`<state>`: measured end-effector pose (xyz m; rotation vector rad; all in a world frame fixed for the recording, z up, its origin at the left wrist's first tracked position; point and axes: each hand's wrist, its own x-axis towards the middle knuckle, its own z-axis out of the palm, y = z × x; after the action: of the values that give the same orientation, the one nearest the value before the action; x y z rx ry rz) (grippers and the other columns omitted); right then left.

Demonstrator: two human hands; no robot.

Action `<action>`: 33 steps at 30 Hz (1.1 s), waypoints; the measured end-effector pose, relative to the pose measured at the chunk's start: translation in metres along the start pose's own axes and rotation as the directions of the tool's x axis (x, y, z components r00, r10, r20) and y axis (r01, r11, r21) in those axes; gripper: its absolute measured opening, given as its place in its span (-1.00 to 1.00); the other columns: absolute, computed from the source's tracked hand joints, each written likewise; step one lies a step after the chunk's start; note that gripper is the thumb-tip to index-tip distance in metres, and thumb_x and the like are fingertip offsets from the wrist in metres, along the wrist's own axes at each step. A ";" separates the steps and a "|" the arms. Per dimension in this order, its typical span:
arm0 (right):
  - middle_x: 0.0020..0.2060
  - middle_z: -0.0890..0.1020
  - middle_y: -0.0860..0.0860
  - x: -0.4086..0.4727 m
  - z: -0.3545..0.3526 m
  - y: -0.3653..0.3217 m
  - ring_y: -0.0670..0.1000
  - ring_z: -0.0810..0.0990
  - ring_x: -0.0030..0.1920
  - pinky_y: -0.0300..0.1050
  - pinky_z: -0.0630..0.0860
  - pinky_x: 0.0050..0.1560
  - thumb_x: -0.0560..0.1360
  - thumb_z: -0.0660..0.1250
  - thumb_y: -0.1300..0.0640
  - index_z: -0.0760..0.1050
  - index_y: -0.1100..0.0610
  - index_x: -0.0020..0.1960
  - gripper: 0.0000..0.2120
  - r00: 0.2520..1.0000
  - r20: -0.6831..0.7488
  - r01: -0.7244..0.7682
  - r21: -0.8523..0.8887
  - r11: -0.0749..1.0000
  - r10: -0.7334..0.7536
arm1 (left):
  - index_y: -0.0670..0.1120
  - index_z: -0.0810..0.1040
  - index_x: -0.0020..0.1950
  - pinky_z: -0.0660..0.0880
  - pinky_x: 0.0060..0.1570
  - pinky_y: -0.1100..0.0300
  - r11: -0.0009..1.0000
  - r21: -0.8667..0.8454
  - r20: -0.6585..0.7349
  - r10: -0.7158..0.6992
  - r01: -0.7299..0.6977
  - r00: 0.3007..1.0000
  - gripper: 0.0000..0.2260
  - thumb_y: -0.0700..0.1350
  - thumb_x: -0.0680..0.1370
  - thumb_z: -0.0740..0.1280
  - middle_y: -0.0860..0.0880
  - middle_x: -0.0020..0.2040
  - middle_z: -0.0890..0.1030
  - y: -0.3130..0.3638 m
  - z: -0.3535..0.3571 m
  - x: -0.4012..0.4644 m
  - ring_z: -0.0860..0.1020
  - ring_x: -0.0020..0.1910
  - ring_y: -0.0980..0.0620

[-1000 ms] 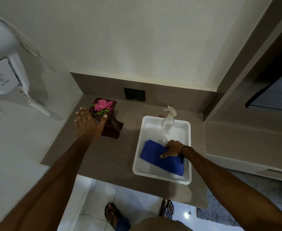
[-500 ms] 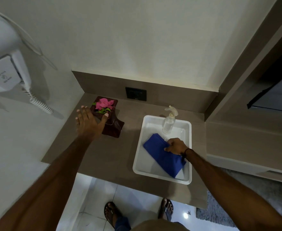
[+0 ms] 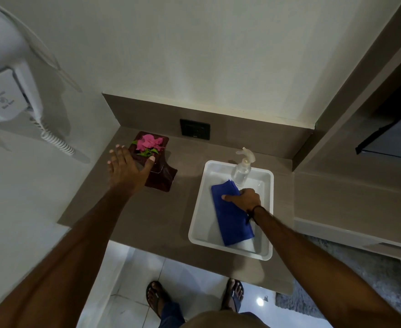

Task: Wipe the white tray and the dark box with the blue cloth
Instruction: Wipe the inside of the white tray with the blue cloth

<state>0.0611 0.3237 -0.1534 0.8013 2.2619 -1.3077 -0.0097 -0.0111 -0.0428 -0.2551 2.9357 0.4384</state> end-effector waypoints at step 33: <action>0.05 0.61 0.12 -0.061 -0.030 0.058 0.18 0.60 0.00 -0.02 0.55 -0.08 0.36 0.45 0.18 0.57 0.14 0.10 -0.69 0.575 0.580 0.731 -0.681 0.043 -0.578 | -0.26 -0.14 0.59 -0.13 0.54 -0.17 0.999 0.018 -0.013 0.036 -0.036 0.999 -0.03 0.45 0.49 0.00 -0.29 0.62 -0.11 -0.004 -0.001 0.002 -0.15 0.60 -0.25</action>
<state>0.1433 0.3566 -0.1402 -0.8741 2.7193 -0.0810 -0.0112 -0.0157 -0.0431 -0.2041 2.9603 0.4164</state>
